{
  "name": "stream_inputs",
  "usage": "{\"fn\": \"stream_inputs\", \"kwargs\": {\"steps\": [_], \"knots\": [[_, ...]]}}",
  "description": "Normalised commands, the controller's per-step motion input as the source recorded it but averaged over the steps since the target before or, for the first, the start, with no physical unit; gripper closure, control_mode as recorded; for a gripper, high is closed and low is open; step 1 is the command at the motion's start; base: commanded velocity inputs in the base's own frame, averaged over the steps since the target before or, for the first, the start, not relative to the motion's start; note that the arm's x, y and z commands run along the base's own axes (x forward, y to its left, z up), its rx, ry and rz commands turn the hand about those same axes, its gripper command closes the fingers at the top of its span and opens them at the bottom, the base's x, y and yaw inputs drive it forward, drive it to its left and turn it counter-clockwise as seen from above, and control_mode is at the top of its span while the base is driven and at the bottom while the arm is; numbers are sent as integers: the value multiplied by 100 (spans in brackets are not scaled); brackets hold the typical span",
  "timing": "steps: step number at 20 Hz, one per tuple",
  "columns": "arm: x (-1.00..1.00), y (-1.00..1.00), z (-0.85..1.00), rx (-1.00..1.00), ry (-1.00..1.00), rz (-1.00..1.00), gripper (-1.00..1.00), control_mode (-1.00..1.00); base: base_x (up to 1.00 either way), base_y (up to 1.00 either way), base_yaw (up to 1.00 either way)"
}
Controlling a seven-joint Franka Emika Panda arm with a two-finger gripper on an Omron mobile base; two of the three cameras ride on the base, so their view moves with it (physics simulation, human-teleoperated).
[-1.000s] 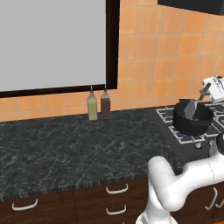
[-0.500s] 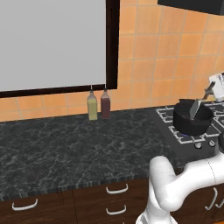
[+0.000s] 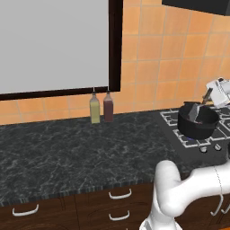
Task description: Put the onion and tomato in the pot. Retrieve the spatula and lightly stir the vegetables in the pot.
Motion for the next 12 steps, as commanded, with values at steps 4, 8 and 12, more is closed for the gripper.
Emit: {"fn": "stream_inputs", "kwargs": {"steps": [4, 8, 12], "knots": [[0, -42, 0, -31, -3, -19, 100, -100, 0, 0, 0], [-7, -12, -2, -26, 0, -40, 100, -100, 0, 0, 0], [-36, 24, -34, -17, 0, -37, 100, -100, 0, 0, 0]]}}
